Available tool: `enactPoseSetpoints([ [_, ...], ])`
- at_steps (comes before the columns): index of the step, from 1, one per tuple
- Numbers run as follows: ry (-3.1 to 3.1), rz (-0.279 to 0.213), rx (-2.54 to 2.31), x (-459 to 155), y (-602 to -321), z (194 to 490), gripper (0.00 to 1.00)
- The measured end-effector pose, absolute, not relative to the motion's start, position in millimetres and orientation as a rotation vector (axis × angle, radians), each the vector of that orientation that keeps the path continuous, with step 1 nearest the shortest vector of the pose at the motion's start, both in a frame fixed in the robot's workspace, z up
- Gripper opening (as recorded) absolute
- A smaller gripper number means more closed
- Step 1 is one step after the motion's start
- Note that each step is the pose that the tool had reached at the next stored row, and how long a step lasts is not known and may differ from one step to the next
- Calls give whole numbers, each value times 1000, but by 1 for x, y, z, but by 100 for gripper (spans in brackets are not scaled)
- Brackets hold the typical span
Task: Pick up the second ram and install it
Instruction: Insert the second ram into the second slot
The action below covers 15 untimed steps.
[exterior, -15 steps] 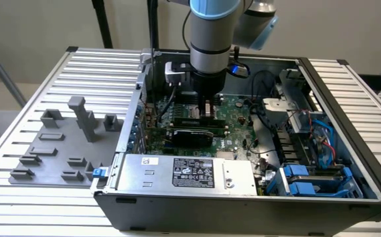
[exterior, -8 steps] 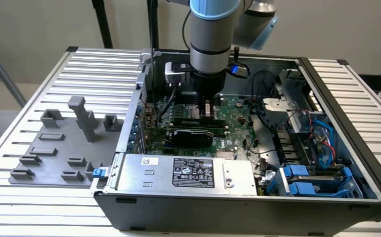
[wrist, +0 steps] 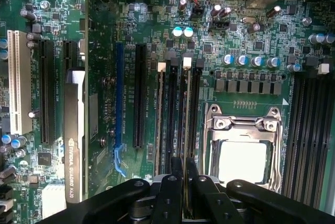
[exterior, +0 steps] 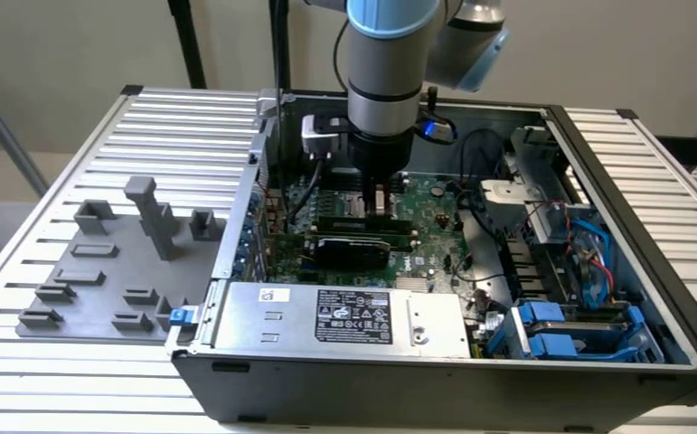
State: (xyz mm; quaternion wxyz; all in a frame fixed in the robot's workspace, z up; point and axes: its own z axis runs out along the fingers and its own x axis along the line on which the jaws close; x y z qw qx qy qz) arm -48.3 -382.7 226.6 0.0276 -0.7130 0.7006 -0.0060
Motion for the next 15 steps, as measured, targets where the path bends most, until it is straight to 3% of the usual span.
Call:
enactPoseSetpoints([
  [15,2163,-18,-2200,-48,-383,221,14],
])
